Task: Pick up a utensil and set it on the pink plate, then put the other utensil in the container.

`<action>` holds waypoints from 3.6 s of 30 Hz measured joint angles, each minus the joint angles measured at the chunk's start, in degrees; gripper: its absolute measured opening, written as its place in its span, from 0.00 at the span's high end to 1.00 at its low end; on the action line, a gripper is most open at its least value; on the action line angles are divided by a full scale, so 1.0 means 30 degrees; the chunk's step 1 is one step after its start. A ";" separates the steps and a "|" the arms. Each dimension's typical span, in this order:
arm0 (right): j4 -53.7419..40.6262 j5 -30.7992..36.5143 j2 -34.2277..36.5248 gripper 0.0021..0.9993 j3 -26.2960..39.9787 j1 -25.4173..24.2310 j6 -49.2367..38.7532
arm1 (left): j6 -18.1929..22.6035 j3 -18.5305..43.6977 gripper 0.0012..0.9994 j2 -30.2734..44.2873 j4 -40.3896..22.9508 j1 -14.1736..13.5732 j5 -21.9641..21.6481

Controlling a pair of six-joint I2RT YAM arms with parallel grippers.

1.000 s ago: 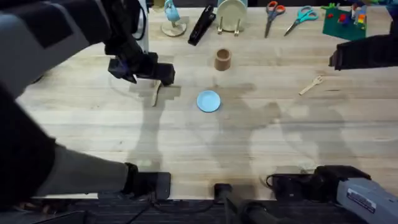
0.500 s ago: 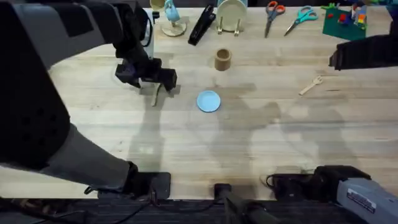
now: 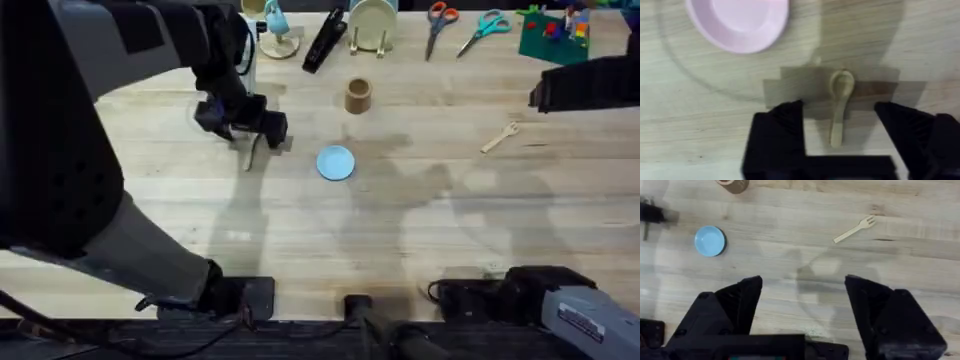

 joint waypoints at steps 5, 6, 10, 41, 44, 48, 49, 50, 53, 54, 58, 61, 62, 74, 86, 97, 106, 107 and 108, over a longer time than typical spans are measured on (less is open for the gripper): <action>-0.0005 0.0000 0.0000 0.00 0.0000 0.0000 0.0000 | 0.0024 0.0044 0.60 0.0037 0.0006 -0.0608 0.0346; 0.0000 0.0000 0.0000 0.00 0.0000 0.0000 0.0000 | 0.0017 0.0051 0.72 0.0037 0.0014 -0.0752 0.0438; 0.0000 0.0000 0.0000 0.00 0.0000 0.0000 0.0000 | -0.0025 0.0124 0.95 0.0037 -0.0088 -0.0883 0.0673; 0.0000 0.0000 0.0000 0.01 0.0000 0.0000 0.0000 | -0.0025 -0.0263 0.96 -0.5952 -0.4491 -0.0811 0.0484; -0.0007 0.0000 0.0000 0.01 0.0000 0.0000 0.0000 | -0.0025 0.0864 0.96 -0.6614 -0.5622 -0.0811 0.0194; -0.0006 0.0000 0.0000 0.00 0.0000 0.0000 0.0000 | -0.0024 0.2975 0.96 -0.6716 -0.7192 -0.0811 -0.0427; -0.0004 0.0000 0.0000 0.00 0.0000 0.0000 0.0000 | -0.0022 0.3495 0.96 -0.6716 -0.7471 -0.0811 -0.0536; 0.0000 -0.0006 0.0000 0.00 0.0000 0.0000 0.0000 | -0.0019 0.3898 0.96 -0.6716 -0.7582 -0.0811 -0.0612; -0.0006 0.0000 0.0000 0.00 0.0000 0.0000 0.0000 | -0.0018 0.5055 0.96 -0.6716 -0.7636 -0.0805 -0.0846; -0.0007 0.0000 0.0000 0.00 0.0000 0.0000 0.0000 | -0.0018 0.5291 0.96 -0.6716 -0.7619 -0.0780 -0.0885; -0.0007 0.0000 0.0000 0.00 0.0000 0.0000 0.0000 | -0.0018 0.5785 0.96 -0.6716 -0.6844 -0.0465 -0.0914; -0.0001 0.0000 0.0000 0.00 0.0000 0.0000 0.0000 | -0.0018 0.5785 0.96 -0.6715 -0.6605 -0.0032 -0.0943; -0.0007 0.0000 0.0000 0.00 0.0000 0.0000 0.0000 | -0.0018 0.5785 0.96 -0.6713 -0.6532 0.0100 -0.0943; -0.0007 0.0000 0.0000 0.00 0.0000 0.0000 0.0000 | -0.0011 0.5785 0.96 -0.6004 -0.5201 0.1978 -0.0943; 0.0000 0.0000 0.0000 0.01 0.0000 0.0000 0.0000 | 0.0069 0.8382 0.96 -0.1948 -0.5057 0.2752 -0.0943; -0.0006 -0.0006 0.0000 0.00 0.0000 0.0000 0.0000 | 0.0135 0.9741 0.96 0.0785 -0.4100 0.2876 -0.0943; -0.0007 0.0000 0.0000 0.00 0.0000 0.0000 0.0000 | 0.0135 0.9741 0.96 0.2453 -0.3455 0.3115 -0.0943; 0.0000 0.0000 0.0000 0.00 0.0000 0.0000 0.0000 | 0.0135 0.9741 0.96 0.2632 -0.3400 0.3178 -0.0943; -0.0004 0.0000 0.0000 0.00 0.0000 0.0000 0.0000 | 0.0135 0.9741 0.96 0.2812 -0.3318 0.3252 -0.0940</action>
